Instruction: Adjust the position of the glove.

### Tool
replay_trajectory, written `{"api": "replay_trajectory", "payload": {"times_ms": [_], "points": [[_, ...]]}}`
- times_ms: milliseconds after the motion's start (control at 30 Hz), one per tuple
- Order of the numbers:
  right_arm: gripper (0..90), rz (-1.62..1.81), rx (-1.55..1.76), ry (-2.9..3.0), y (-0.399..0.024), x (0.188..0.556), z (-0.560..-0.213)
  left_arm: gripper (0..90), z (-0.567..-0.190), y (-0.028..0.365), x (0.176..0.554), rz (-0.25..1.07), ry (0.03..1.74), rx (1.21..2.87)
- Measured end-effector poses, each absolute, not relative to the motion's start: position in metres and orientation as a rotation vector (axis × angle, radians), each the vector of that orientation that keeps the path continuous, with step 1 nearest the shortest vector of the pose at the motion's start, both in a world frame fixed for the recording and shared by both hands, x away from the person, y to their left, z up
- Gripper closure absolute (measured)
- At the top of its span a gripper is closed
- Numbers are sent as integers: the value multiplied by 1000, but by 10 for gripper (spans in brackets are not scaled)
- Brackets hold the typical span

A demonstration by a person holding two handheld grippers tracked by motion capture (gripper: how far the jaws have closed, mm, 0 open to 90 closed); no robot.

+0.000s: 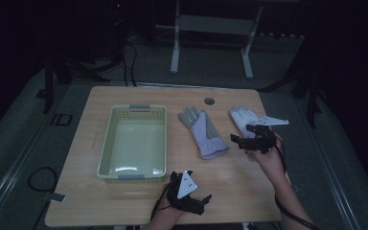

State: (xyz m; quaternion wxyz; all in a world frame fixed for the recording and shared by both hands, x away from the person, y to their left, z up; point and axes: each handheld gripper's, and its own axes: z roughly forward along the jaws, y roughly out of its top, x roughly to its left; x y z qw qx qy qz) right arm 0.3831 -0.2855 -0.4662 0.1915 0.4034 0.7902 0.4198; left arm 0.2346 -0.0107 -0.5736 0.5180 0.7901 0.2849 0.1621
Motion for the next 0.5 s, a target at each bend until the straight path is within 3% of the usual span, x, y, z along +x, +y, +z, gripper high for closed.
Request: {"api": "replay_trajectory", "payload": {"times_ms": [500], "points": [[215, 1198, 1092, 2286, -249, 415, -483, 0, -574, -10, 235, 387, 681, 1895]]}}
